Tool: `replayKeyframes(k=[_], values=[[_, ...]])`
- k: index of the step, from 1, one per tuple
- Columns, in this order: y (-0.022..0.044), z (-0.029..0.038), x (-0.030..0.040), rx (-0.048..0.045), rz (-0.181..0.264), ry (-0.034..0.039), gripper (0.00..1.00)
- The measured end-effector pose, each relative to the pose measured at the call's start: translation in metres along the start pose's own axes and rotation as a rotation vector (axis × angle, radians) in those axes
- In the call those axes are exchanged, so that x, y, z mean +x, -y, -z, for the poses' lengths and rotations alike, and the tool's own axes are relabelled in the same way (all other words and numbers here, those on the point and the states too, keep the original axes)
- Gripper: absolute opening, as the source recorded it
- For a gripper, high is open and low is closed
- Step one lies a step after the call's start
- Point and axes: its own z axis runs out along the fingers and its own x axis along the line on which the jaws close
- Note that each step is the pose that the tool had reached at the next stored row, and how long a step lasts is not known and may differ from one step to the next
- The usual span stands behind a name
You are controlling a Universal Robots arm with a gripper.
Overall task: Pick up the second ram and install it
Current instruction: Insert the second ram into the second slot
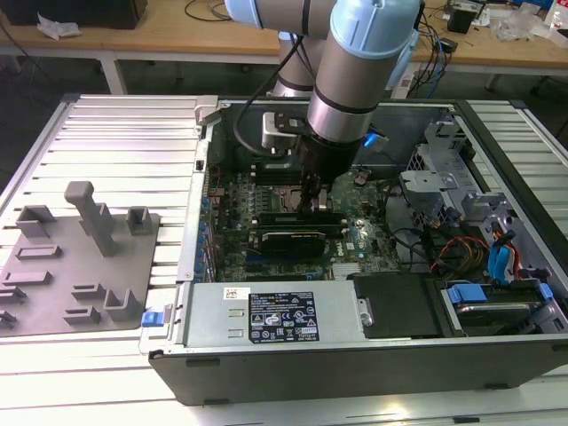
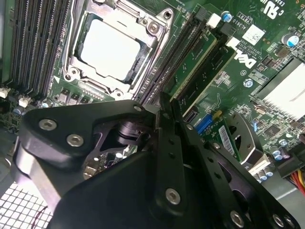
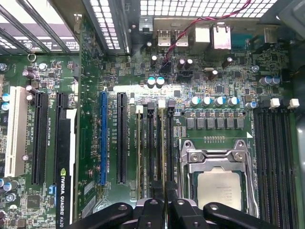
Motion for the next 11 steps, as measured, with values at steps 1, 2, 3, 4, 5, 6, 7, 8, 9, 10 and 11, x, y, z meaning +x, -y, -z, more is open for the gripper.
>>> replayKeyframes(k=[1,2,3,4,5,6,7,8,9,10,11], values=[[0.0002,-0.0014,0.0000,0.0003,0.000,0.0000,0.13],[0.0002,-0.0016,0.0001,0.0001,0.000,-0.0001,0.13],[0.0002,-0.0017,0.0001,0.0001,0.000,-0.0001,0.13],[0.0004,-0.0019,-0.0001,0.0008,0.000,0.0007,0.14],[0.0003,-0.0018,0.0000,0.0002,0.000,0.0003,0.21],[0.0002,-0.0015,0.0001,0.0001,0.000,-0.0001,0.21],[0.0001,-0.0002,0.0000,0.0001,0.000,0.0000,0.21],[-0.0009,0.0077,-0.0006,0.0001,0.000,-0.0024,0.21],[-0.0015,0.0124,-0.0013,0.0001,-0.001,-0.0058,0.21],[-0.0019,0.0165,-0.0023,0.0004,-0.001,-0.0096,0.21],[-0.0027,0.0229,-0.0048,0.0005,-0.002,-0.0182,0.21]])
